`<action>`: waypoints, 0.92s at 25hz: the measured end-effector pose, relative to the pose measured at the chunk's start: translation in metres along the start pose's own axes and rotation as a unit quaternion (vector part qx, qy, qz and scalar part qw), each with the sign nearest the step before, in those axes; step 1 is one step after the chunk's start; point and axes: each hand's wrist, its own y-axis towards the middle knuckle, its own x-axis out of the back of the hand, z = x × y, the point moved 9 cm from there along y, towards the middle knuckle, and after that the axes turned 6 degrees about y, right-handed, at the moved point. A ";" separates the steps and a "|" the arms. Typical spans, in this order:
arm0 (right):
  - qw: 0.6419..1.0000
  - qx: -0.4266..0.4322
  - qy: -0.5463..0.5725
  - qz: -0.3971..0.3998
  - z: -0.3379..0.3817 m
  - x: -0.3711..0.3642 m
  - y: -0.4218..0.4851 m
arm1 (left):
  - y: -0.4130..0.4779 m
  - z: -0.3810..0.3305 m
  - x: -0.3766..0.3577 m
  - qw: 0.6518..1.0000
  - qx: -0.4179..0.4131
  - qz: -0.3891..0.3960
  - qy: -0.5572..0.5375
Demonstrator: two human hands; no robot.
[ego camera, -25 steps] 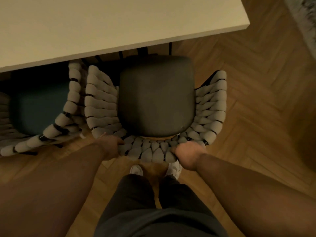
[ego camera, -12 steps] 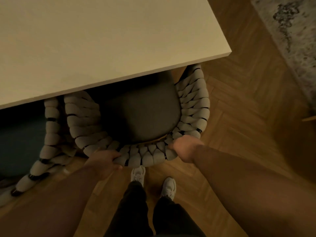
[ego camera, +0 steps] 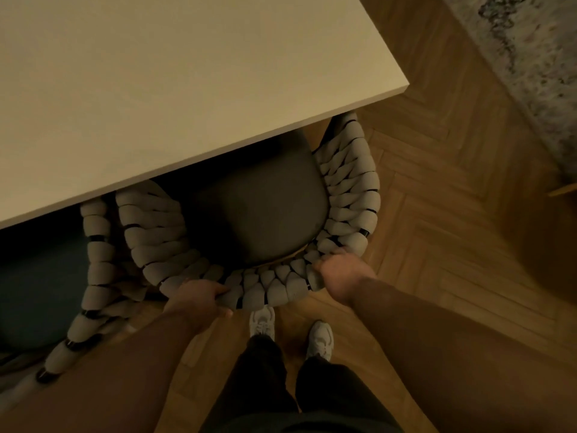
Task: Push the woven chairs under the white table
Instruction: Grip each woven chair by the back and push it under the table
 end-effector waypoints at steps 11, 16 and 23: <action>0.971 -0.128 0.194 -0.059 -0.032 0.066 -0.086 | -0.033 -0.055 0.059 0.999 -0.005 -0.049 0.014; 0.922 -0.187 0.293 -0.170 -0.104 0.102 -0.133 | -0.047 -0.126 0.143 0.985 -0.059 -0.157 -0.030; 0.908 -0.171 0.296 -0.243 -0.251 0.159 -0.183 | -0.054 -0.296 0.223 0.963 -0.104 -0.235 -0.082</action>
